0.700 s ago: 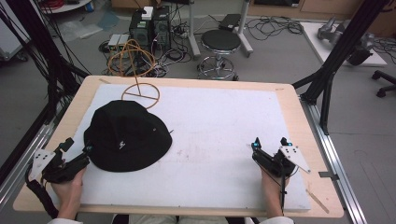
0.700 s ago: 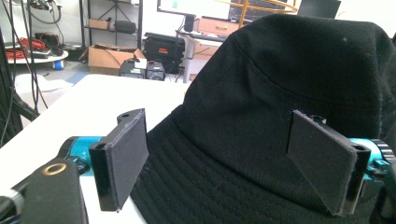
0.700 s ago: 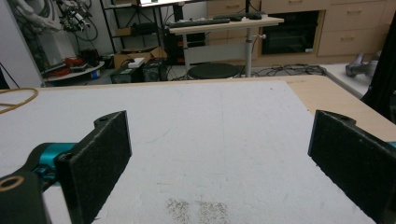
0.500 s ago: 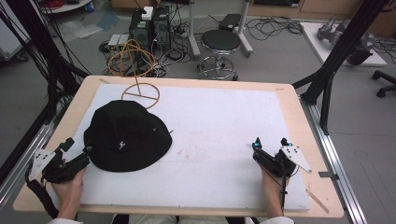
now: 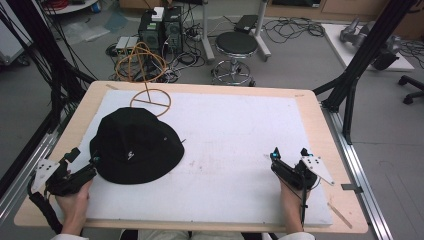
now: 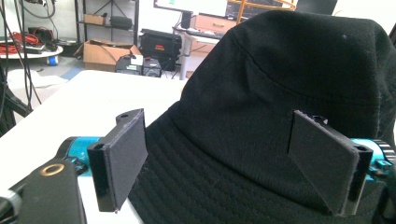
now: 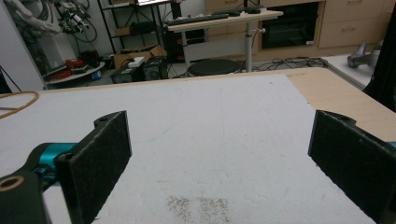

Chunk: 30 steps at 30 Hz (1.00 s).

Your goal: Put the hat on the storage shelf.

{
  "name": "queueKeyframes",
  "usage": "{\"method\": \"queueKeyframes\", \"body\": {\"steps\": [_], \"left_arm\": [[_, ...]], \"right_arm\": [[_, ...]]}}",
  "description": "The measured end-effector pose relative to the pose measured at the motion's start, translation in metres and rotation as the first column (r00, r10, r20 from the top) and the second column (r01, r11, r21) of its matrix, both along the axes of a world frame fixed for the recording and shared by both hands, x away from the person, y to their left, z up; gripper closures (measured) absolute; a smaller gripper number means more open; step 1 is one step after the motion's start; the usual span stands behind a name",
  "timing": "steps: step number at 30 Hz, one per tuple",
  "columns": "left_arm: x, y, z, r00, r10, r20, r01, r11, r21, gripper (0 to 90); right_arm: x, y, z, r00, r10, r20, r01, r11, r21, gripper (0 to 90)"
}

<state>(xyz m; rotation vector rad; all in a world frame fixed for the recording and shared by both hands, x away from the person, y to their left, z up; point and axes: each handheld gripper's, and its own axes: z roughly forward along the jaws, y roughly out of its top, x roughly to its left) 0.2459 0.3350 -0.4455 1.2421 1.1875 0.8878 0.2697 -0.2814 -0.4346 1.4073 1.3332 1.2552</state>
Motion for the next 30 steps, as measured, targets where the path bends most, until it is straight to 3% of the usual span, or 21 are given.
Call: {"method": "queueKeyframes", "body": {"steps": [17,21,26,30], "left_arm": [[0.001,-0.002,0.003,0.9998,-0.015,0.012,0.015,0.9999,0.002,19.9],[0.001,-0.004,0.008,0.9996,-0.018,0.02,0.018,0.9997,-0.016,19.4],[0.002,-0.013,0.019,0.9986,-0.039,0.035,0.039,0.9992,0.009,19.4],[0.005,-0.02,0.023,0.9975,-0.069,0.017,0.07,0.9974,-0.02,19.7]], "right_arm": [[0.0,0.0,-0.001,1.0,0.002,0.001,-0.002,1.0,0.003,5.1],[0.001,0.0,-0.001,1.0,0.004,-0.003,-0.004,1.0,0.007,5.1],[0.001,0.001,-0.001,1.0,0.007,-0.003,-0.007,1.0,0.006,5.1],[0.001,0.0,-0.001,1.0,0.009,-0.003,-0.009,1.0,0.003,5.1]]}}
